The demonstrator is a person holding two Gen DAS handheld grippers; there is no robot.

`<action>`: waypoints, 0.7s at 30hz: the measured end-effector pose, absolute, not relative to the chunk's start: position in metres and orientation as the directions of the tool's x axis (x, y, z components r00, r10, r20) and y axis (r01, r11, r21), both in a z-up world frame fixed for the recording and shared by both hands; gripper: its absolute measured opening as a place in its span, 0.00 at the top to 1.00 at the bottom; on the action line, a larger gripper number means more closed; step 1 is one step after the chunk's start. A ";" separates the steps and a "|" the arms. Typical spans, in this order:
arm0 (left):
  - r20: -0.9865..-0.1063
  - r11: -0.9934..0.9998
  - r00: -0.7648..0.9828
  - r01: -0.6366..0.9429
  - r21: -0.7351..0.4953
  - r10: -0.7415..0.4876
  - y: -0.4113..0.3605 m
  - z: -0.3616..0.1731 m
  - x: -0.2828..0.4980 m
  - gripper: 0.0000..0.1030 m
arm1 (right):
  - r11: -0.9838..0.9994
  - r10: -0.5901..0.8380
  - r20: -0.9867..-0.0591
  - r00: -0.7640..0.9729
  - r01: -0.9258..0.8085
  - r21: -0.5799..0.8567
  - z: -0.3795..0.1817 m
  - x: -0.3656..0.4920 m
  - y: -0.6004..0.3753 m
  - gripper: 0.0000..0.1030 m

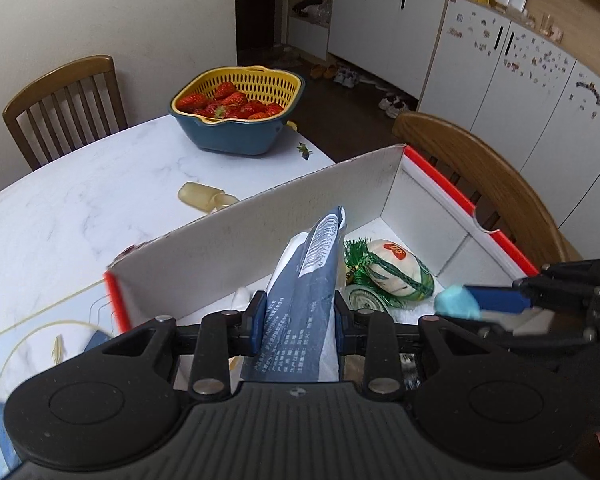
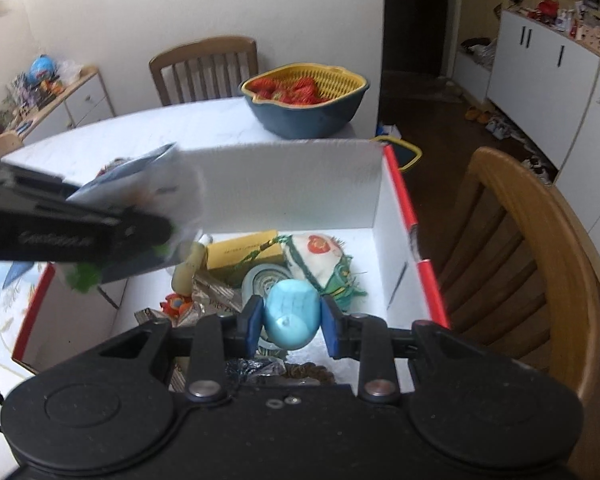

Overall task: Organize objects
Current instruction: 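Carry the wipes packet and soap box into the shoebox and open both tools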

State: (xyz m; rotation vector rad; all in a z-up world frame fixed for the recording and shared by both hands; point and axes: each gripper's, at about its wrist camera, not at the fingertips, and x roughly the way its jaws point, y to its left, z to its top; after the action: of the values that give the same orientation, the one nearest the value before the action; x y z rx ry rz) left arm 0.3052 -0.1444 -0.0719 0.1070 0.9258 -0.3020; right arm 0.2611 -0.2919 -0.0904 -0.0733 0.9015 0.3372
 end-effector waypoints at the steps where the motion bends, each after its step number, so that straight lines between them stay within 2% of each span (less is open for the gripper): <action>1: -0.803 0.953 0.560 0.302 -0.032 -0.204 -0.147 -0.075 0.309 0.70 | 0.942 0.258 -0.784 0.565 -0.326 0.076 -0.093 0.263 -0.290 0.72; 21: -0.845 0.960 0.513 0.281 -0.003 -0.153 -0.170 -0.116 0.340 0.68 | 0.918 0.231 -0.845 0.482 -0.395 0.026 -0.127 0.284 -0.272 0.72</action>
State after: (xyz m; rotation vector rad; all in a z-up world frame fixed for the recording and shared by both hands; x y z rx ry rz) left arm 0.3397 -0.1700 -0.1164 0.1410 0.9997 -0.2620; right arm 0.2836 -0.2719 -0.1273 -0.1810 0.9978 0.3841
